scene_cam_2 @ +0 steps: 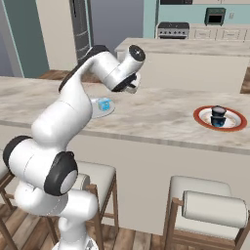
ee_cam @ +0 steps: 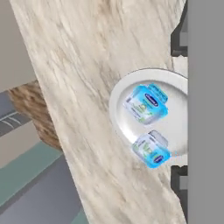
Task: Place two yogurt containers on each plate.
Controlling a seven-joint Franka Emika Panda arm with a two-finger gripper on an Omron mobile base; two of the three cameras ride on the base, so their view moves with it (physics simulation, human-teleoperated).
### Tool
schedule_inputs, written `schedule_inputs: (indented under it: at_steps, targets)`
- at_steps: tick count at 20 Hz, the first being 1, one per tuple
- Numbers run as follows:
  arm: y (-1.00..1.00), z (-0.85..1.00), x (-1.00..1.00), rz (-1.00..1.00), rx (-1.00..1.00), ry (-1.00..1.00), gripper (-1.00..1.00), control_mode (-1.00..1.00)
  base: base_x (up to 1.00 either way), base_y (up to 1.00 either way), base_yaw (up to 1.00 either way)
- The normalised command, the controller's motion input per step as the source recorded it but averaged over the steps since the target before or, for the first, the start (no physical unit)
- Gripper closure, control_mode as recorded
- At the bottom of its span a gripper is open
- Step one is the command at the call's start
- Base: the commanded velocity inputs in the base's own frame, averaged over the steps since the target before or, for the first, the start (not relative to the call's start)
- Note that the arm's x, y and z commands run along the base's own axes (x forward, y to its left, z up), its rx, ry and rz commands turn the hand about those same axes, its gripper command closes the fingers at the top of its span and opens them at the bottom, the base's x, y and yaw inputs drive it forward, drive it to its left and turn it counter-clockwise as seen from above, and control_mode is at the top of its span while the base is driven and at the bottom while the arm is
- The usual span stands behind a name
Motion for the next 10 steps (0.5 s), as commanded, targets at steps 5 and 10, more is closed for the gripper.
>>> schedule_inputs:
  at_steps: [5,10]
  targets:
    - [0.13,0.38,-0.99,0.26,-0.60,0.06,-1.00,-1.00,0.00,0.00,0.00]
    - [0.17,0.12,-1.00,0.19,-0.41,-0.01,-1.00,-1.00,0.00,0.00,0.00]
